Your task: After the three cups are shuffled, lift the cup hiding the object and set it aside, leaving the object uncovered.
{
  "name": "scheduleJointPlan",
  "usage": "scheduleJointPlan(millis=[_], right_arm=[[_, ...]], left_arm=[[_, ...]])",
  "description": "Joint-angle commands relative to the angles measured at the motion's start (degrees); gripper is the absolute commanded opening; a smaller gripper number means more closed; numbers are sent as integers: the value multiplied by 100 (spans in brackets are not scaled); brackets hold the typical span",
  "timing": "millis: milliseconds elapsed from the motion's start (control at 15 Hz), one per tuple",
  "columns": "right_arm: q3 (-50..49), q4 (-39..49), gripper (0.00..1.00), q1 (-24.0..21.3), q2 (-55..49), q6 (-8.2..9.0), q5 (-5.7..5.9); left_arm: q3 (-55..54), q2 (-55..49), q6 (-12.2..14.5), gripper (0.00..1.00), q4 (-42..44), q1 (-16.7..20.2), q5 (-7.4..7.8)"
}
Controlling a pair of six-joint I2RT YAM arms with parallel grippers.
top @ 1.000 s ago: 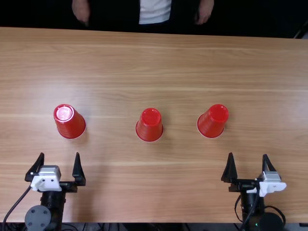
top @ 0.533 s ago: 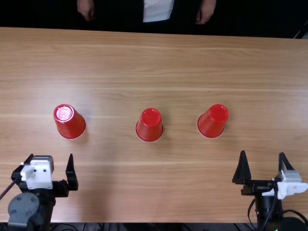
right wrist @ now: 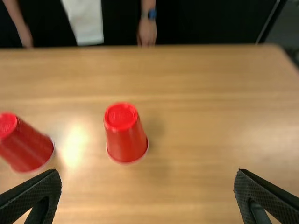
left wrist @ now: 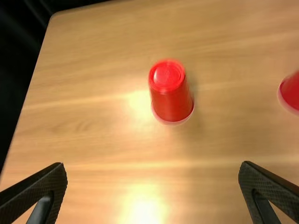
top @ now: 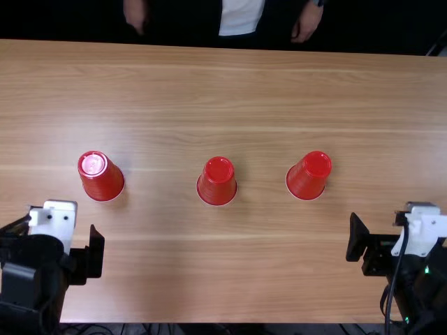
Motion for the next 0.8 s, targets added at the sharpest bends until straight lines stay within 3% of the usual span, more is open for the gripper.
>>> scheduleJointPlan(millis=[0, 200, 333, 400, 467, 533, 733], right_arm=[[350, -171, 100, -43, 220, -23, 31], [719, -572, 100, 98, 659, -44, 20], [1123, -825, 100, 371, 1099, -44, 20], [1317, -920, 100, 476, 1292, -44, 10], [1457, -930, 100, 608, 1415, -33, 10], [1589, -941, 100, 713, 1582, -23, -1], [1976, -962, 100, 1258, 2162, -2, -32]], left_arm=[[420, 321, 18, 100, -145, 38, -305], [807, 664, -56, 100, -219, 73, -294], [1150, 1033, -383, 100, -557, 161, -231], [1291, 1156, -731, 100, -683, 205, -52], [1335, 1271, -931, 100, -810, 231, 180], [1396, 1376, -1058, 100, -947, 275, 307], [1475, 1552, -1110, 100, -1021, 293, 486]])
